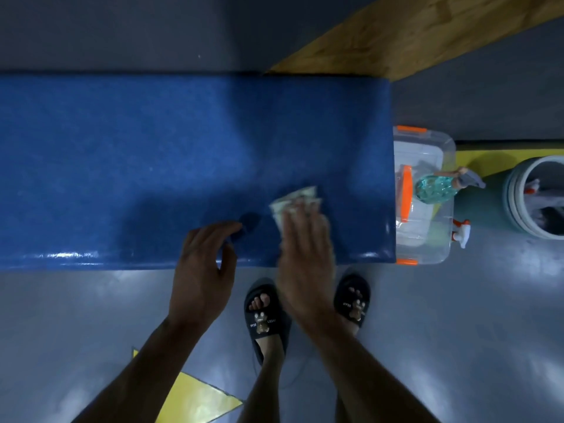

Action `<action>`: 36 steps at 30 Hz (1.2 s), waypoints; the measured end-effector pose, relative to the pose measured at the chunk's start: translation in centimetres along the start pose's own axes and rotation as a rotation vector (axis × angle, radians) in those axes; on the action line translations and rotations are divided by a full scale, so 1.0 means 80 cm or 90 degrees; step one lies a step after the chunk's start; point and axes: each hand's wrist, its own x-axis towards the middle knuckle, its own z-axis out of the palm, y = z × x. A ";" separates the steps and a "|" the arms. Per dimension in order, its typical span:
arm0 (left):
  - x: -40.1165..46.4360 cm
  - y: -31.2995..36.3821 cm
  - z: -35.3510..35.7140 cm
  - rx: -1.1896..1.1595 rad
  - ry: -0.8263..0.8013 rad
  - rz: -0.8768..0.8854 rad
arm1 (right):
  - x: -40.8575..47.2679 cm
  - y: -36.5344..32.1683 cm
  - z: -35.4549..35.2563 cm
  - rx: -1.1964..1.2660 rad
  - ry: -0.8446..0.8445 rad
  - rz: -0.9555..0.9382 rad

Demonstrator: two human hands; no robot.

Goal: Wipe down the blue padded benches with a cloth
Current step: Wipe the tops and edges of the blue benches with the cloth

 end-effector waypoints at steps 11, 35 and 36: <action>0.011 -0.018 -0.008 0.073 -0.055 0.097 | 0.001 0.142 -0.050 -0.002 -0.006 0.008; 0.046 -0.018 0.022 0.288 -0.154 0.167 | 0.104 0.085 -0.024 -0.020 0.039 0.177; 0.046 -0.018 0.021 0.292 -0.159 0.162 | 0.098 0.072 -0.020 -0.016 -0.010 0.108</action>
